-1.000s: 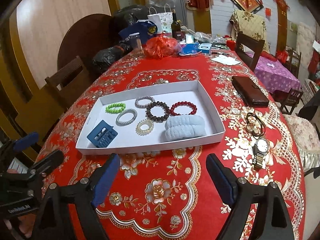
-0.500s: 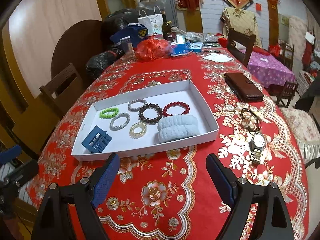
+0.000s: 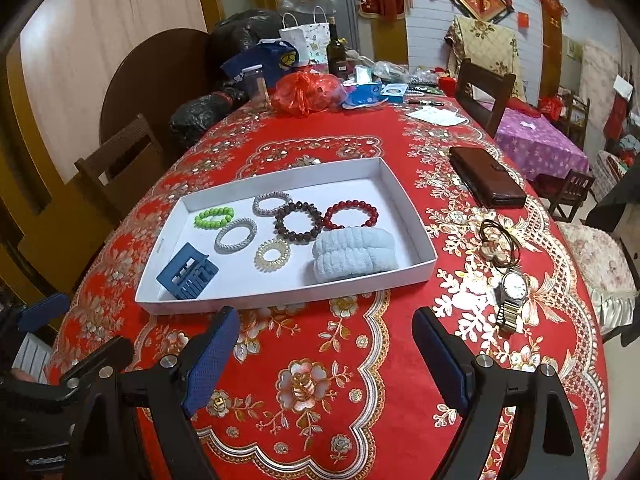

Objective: Organize jewelry

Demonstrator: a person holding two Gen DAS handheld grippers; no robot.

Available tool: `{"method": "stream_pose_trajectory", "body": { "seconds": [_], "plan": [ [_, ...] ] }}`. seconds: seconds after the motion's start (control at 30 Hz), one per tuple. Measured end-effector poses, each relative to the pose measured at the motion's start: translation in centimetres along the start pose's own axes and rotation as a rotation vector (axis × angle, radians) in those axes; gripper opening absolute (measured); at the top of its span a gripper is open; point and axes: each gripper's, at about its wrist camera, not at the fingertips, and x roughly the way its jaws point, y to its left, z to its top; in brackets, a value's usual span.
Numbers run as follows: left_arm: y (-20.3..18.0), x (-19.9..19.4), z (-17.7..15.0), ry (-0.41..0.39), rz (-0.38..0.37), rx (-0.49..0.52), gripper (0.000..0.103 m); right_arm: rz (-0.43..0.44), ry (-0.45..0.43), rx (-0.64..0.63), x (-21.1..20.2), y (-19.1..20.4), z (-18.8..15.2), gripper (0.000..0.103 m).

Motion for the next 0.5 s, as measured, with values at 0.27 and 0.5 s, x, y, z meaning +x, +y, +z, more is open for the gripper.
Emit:
{"method": "stream_pose_trajectory", "body": {
  "seconds": [0.27,0.5],
  "plan": [
    [-0.4,1.2,-0.5,0.021,-0.006,0.007,0.100,-0.036,-0.007,-0.017,0.1,0.2,0.0,0.086],
    [-0.6,2.1,-0.8,0.041,-0.012,0.006,0.100,-0.053,0.002,-0.013,0.3,-0.2,-0.1,0.086]
  ]
}}
